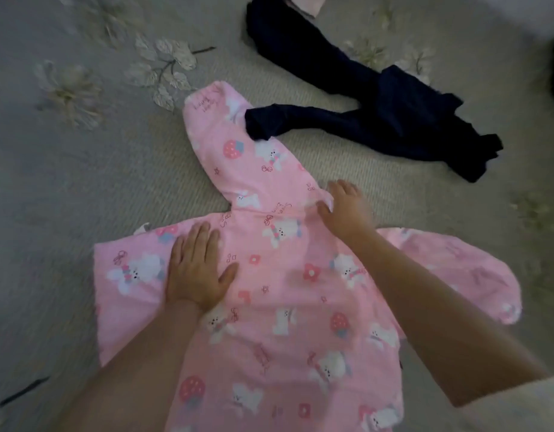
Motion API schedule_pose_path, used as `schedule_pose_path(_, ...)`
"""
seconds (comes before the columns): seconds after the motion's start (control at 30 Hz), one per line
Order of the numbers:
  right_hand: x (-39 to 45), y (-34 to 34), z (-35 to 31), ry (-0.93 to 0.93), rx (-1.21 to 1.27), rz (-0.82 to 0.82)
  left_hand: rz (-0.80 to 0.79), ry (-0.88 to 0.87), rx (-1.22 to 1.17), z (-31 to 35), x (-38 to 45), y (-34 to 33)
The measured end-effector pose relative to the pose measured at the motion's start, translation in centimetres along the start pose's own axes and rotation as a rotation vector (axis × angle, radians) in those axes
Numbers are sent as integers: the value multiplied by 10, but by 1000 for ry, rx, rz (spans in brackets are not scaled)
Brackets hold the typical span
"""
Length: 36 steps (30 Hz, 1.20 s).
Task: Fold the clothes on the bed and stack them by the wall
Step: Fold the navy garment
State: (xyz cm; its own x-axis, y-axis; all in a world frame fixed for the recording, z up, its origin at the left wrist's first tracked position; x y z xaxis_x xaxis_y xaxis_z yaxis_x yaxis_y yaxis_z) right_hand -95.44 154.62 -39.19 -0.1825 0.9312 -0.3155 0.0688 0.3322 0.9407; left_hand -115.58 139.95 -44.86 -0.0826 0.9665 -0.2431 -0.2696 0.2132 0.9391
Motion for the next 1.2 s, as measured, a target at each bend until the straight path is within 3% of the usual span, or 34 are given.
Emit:
schedule_pose_path(0.1,60,-1,-7,9,83,47,-34,1,-1,-4,4,-9)
schedule_pose_path(0.23,128,11,-8,-144,51,148,4,-34,38,-5,9,-7)
schedule_pose_path(0.33,151,3,3,-238,-53,56,33,-47,58,-7,8,-9)
schedule_pose_path(0.4,150,0,5,-239,-21,101,34,-46,52,-8,9,-10)
schedule_pose_path(0.5,118,-4,0,-224,134,195,14,-48,64,-6,10,-11)
schedule_pose_path(0.63,44,-18,25,-269,342,169,-13,-53,81,-2,8,-8)
schedule_pose_path(0.83,-106,-1,69,-230,350,266,-80,-86,19,3,-5,-2)
schedule_pose_path(0.97,-200,18,61,-133,367,251,-12,-285,-22,54,-33,22)
schedule_pose_path(1.1,-284,9,49,-93,447,81,167,-709,-65,159,-99,58)
schedule_pose_path(1.2,-355,-2,54,-137,525,21,37,-967,-117,203,-169,53)
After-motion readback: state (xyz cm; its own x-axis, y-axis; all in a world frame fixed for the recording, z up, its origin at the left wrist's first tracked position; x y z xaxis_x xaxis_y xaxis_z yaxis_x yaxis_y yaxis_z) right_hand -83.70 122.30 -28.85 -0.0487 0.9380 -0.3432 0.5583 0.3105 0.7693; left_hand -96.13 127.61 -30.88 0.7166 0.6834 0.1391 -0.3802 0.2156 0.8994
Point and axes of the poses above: each hand's wrist, its own x-axis towards the middle knuckle, its own y-axis out of the back of the hand, z = x × y, the point moved 6 cm from there along x, towards the middle knuckle, and after that the axes turned 1 degree about x, right-handed, at the moved point
